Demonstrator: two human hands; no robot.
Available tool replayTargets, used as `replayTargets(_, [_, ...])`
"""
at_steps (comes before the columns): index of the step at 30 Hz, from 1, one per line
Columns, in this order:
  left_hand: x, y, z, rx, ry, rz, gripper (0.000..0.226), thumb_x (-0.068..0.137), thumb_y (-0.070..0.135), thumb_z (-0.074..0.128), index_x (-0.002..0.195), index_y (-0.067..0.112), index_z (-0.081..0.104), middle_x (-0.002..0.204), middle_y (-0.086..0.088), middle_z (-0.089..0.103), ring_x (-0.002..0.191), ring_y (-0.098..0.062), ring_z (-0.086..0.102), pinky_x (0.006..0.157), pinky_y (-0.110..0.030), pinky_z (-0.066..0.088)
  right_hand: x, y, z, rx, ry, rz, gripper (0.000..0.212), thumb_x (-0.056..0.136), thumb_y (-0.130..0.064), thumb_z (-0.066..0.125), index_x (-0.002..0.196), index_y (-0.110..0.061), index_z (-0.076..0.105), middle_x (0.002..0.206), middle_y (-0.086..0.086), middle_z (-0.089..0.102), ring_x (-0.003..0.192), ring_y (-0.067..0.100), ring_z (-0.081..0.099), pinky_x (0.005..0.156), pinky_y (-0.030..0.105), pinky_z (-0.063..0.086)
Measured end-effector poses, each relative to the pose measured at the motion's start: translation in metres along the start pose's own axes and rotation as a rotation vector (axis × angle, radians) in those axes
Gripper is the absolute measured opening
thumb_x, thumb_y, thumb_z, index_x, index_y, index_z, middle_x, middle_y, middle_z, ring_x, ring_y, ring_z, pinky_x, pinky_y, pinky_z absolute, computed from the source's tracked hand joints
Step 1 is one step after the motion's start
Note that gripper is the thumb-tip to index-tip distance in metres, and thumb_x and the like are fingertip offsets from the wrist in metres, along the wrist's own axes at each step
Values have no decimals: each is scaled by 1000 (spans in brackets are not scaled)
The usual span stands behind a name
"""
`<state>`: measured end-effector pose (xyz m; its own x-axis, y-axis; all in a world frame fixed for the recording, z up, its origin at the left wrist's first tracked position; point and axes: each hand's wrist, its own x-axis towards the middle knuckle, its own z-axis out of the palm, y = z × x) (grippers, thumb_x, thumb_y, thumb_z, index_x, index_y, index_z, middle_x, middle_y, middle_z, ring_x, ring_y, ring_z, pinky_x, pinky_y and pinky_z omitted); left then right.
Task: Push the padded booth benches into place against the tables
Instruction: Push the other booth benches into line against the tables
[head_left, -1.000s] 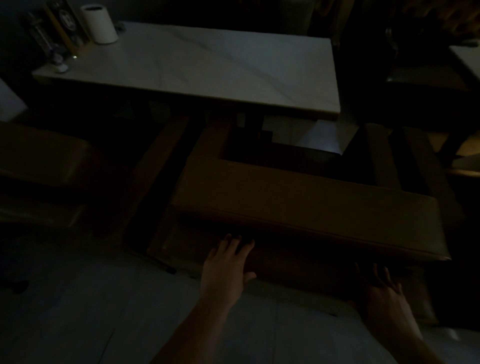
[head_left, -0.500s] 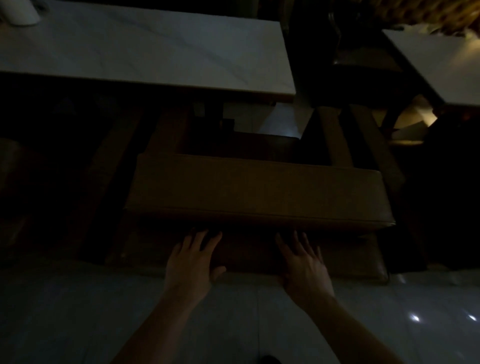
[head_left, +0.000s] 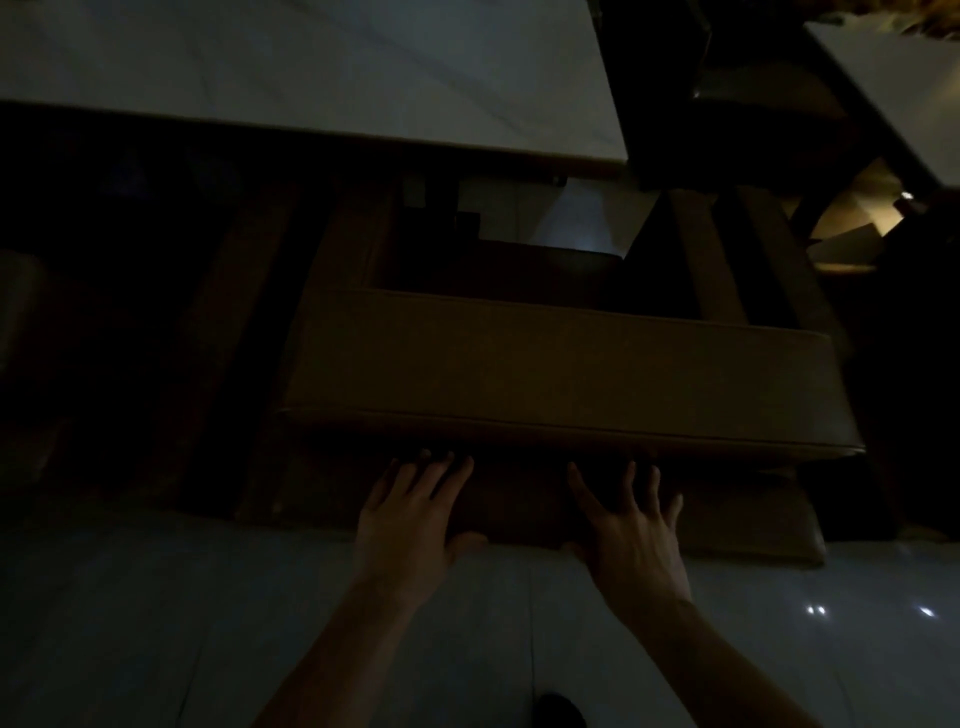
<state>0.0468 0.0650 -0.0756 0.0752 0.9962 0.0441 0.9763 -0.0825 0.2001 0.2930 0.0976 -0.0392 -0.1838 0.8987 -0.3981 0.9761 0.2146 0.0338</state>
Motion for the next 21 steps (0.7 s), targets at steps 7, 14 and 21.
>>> replayTargets(7, [-3,8,-6,17,-6,-48,79,72,71,61,140,32,49,132,5,58,125,-25,50,103,-45,42,-1,2,5,21,34,-4,84,92,-66,39,146,-47,-22,162,23,-6,145,50,-10,116,68,10])
replayTargets(14, [-3,9,-7,-8,-10,-36,79,73,68,63,141,30,47,132,4,57,127,-24,49,107,-44,40,-4,5,5,34,45,-3,82,92,-64,40,143,-49,-23,162,22,-3,146,49,-9,117,66,12])
replayTargets(21, [4,3,4,-33,9,-23,82,64,68,73,135,31,57,130,8,63,124,-24,57,105,-45,45,9,3,0,44,-61,10,83,92,-65,38,135,-52,-32,161,19,-15,144,49,-19,117,66,4])
